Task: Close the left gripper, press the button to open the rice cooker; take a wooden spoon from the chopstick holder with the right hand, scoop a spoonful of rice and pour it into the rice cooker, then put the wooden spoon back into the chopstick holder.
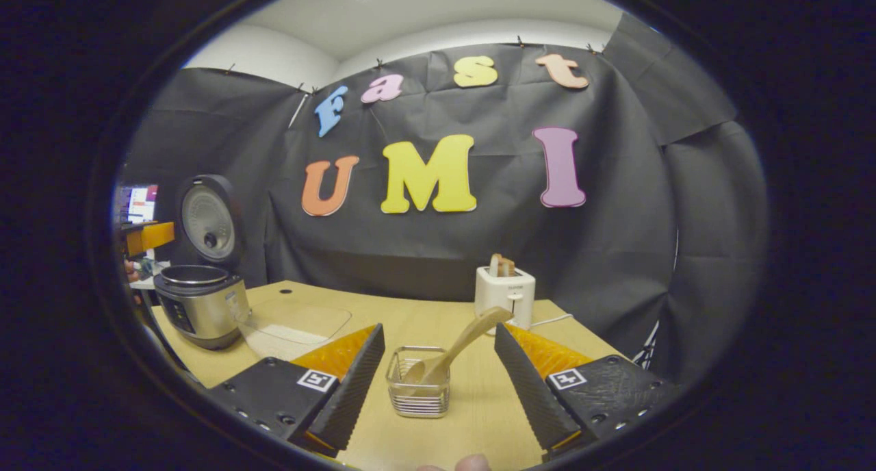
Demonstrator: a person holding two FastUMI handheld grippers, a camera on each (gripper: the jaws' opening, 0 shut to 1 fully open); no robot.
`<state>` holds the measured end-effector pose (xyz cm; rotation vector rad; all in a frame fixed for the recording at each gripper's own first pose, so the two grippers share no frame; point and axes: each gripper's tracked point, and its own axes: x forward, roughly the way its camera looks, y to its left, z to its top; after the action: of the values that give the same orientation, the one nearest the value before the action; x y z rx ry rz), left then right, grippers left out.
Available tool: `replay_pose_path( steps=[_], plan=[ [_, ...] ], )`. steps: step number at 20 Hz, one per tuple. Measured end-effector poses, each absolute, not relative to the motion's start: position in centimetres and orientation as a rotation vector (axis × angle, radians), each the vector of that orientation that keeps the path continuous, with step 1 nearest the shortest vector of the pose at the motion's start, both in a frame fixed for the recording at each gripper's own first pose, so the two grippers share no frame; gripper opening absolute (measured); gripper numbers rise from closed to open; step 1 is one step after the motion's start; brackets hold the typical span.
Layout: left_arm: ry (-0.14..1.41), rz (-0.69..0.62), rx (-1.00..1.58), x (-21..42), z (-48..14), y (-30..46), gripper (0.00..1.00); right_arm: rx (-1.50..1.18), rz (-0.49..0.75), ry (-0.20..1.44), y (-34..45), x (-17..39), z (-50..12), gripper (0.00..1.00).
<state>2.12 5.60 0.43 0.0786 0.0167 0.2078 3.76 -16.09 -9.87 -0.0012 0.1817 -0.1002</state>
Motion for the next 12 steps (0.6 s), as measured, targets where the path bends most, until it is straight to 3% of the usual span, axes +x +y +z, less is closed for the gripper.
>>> replay_pose_path(
  steps=[3, 5, 6, 7, 8, 10, 12],
  plan=[
    [0.003, 0.202, 0.069, 1.8, 0.4, 5.9, 0.95, 0.023, -0.108, 0.247, -16.6, 5.4, -11.8, 0.92],
    [0.004, 0.209, 0.079, 1.7, 0.3, 6.5, 1.0, 0.02, -0.126, 0.27, -17.2, 6.5, -12.6, 0.96],
    [0.002, 0.209, 0.082, 1.6, 0.2, 6.7, 0.94, 0.024, -0.136, 0.278, -17.6, 7.2, -12.9, 0.96],
    [0.001, 0.209, 0.083, 1.5, 0.1, 6.8, 1.0, 0.028, -0.145, 0.294, -17.9, 7.8, -13.5, 0.96],
    [-0.002, 0.204, 0.084, 1.5, 0.1, 6.8, 1.0, 0.037, -0.153, 0.301, -18.2, 8.6, -13.9, 1.0],
    [-0.011, 0.196, 0.093, 1.4, 0.1, 7.0, 1.0, 0.069, -0.167, 0.34, -18.9, 9.8, -15.4, 0.92],
    [-0.022, 0.203, 0.108, 1.2, 0.3, 7.5, 1.0, 0.111, -0.176, 0.363, -19.3, 11.1, -16.1, 0.96]
  ],
)
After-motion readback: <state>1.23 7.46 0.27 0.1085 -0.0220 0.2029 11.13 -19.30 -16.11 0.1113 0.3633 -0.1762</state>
